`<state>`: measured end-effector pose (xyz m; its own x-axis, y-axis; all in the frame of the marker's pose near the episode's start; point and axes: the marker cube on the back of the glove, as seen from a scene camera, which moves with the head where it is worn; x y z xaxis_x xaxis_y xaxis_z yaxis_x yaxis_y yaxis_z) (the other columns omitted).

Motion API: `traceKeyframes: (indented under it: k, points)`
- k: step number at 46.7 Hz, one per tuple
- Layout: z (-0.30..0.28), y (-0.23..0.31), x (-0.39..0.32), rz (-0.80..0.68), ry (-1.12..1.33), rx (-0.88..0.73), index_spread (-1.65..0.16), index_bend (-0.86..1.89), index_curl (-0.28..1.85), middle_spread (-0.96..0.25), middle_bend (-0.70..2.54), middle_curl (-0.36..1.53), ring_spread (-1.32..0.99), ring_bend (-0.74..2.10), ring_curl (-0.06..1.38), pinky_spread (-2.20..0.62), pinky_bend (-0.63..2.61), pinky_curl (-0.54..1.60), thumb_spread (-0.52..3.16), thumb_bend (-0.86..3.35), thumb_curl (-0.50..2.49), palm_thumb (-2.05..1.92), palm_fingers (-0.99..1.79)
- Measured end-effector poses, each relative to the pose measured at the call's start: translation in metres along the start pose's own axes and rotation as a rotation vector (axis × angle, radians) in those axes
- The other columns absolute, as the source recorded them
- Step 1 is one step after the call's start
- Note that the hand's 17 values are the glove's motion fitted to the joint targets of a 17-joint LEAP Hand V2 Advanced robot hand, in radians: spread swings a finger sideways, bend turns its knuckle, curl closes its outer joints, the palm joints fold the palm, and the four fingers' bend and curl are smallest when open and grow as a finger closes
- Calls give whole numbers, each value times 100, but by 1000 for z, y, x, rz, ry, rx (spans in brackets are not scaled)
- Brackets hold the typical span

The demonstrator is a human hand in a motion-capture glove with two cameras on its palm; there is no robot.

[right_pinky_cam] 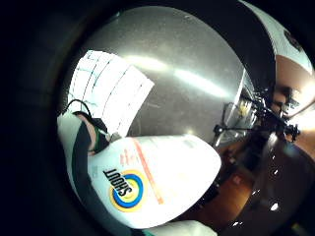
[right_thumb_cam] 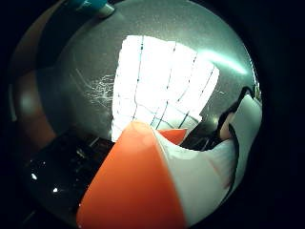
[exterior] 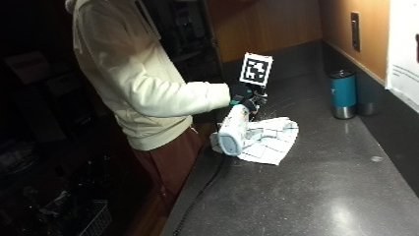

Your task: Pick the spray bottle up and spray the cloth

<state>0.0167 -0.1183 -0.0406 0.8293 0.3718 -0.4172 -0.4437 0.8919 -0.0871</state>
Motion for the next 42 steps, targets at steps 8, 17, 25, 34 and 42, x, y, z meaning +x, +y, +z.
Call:
traceKeyframes:
  k: [8, 17, 25, 34, 42]
  points:
    - [-15, 10, -3, -22, -94, 55, -13, 50, 53, -11, 62, 50, -17, 61, 45, -19, 25, 36, 6, -3, 73, 96, 139]
    - [-77, 34, -30, -76, -523, 324, -14, 50, 53, -11, 62, 50, -18, 61, 45, -19, 25, 36, 6, -3, 74, 96, 139]
    - [-132, 46, -57, -192, -1024, 492, -14, 50, 53, -11, 62, 50, -18, 61, 45, -19, 26, 36, 6, -3, 74, 96, 139]
    - [-165, 42, -122, -384, -1478, 521, -14, 49, 53, -11, 62, 49, -17, 61, 45, -18, 26, 37, 7, -3, 75, 96, 138]
    - [-152, 11, -184, -485, -1506, 535, -13, 50, 53, -11, 62, 49, -17, 61, 45, -17, 26, 37, 7, -3, 75, 96, 138]
